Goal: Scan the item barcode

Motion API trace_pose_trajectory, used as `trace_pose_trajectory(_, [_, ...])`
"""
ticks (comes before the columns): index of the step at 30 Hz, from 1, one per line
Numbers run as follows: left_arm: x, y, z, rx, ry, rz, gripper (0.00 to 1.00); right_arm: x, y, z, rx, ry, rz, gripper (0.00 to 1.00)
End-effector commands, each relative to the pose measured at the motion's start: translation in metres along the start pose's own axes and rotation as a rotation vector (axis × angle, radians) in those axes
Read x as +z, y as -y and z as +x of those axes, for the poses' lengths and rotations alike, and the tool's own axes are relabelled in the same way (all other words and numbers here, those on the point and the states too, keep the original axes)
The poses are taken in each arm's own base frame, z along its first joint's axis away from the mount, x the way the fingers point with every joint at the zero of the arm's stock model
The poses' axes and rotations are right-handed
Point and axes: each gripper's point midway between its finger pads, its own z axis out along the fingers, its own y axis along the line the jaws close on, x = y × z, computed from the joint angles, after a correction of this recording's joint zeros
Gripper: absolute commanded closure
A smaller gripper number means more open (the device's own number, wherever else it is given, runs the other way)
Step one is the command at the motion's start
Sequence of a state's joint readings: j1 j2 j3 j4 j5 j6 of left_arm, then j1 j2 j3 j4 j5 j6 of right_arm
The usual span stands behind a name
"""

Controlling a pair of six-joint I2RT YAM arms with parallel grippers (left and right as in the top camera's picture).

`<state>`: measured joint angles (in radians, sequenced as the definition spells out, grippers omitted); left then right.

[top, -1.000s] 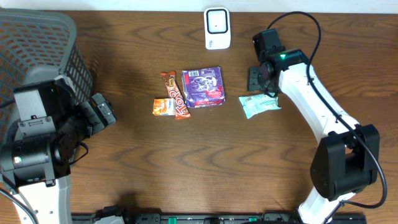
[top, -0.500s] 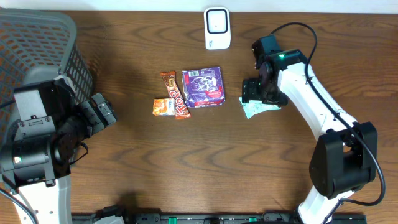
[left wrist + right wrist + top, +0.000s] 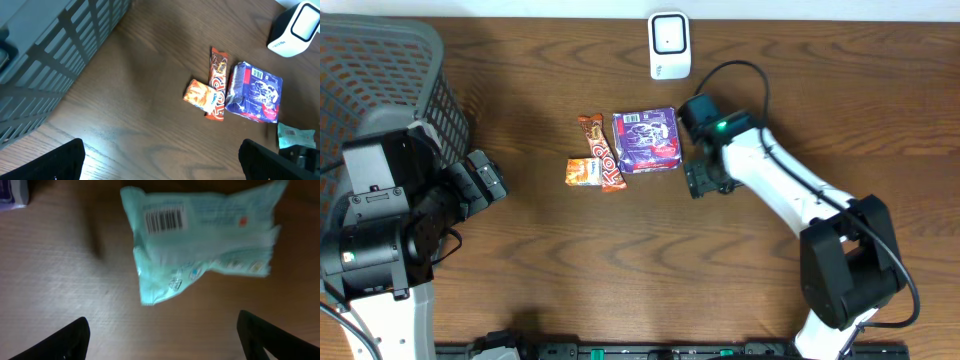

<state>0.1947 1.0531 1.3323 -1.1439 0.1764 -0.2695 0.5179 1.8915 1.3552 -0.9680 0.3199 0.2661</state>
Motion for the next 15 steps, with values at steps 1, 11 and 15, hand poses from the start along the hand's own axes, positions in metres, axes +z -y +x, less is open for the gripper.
trace_pose_trajectory(1, [-0.002, -0.001, -0.003, -0.006, 0.011, -0.004, 0.02, 0.002, 0.024, -0.005, -0.165, 0.055, 0.234, 0.11])
trace_pose_trajectory(11, [-0.002, -0.001, -0.003, -0.006, 0.011, -0.004, 0.02, 0.049, 0.03, 0.01, -0.589, 0.04, 0.27, 0.01])
trace_pose_trajectory(15, [-0.002, -0.001, -0.003, -0.006, 0.011, -0.004, 0.02, 0.062, 0.024, 0.004, -0.584, 0.084, 0.172, 0.01])
